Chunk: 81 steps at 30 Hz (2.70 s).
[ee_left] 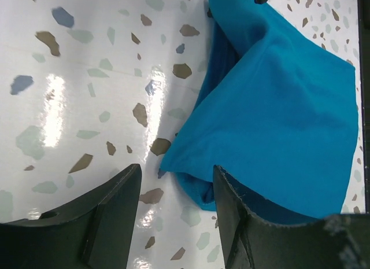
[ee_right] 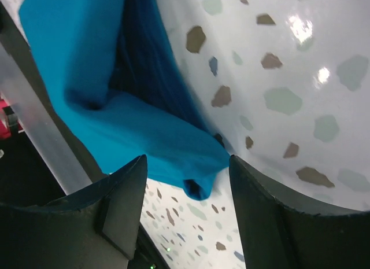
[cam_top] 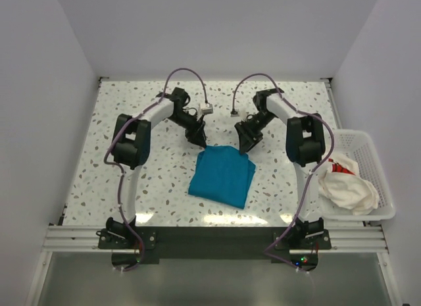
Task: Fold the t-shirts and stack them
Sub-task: Fold the tshirt
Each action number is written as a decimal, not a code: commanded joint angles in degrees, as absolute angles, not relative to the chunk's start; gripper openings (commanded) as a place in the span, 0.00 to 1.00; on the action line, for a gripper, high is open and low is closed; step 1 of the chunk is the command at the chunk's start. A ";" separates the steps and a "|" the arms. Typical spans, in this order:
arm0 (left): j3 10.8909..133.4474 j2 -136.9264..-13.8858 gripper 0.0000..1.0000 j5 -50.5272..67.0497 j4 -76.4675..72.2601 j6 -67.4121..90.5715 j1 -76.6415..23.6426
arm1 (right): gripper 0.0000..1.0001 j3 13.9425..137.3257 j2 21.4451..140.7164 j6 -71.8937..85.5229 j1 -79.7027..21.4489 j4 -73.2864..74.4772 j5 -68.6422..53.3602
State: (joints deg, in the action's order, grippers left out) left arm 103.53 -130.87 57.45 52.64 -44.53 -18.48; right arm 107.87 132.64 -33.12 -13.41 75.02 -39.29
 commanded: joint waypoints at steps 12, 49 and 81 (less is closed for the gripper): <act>106.43 -135.44 0.59 62.66 57.74 -45.79 -18.19 | 0.52 107.14 133.51 -36.73 -13.27 76.55 -45.53; 101.25 -129.81 0.00 62.67 56.34 -47.20 -17.23 | 0.48 101.69 126.73 -35.86 -11.60 75.85 -41.22; 103.45 -131.84 0.00 63.46 56.78 -46.85 -17.14 | 0.39 100.90 131.84 -27.24 -11.16 68.02 -37.61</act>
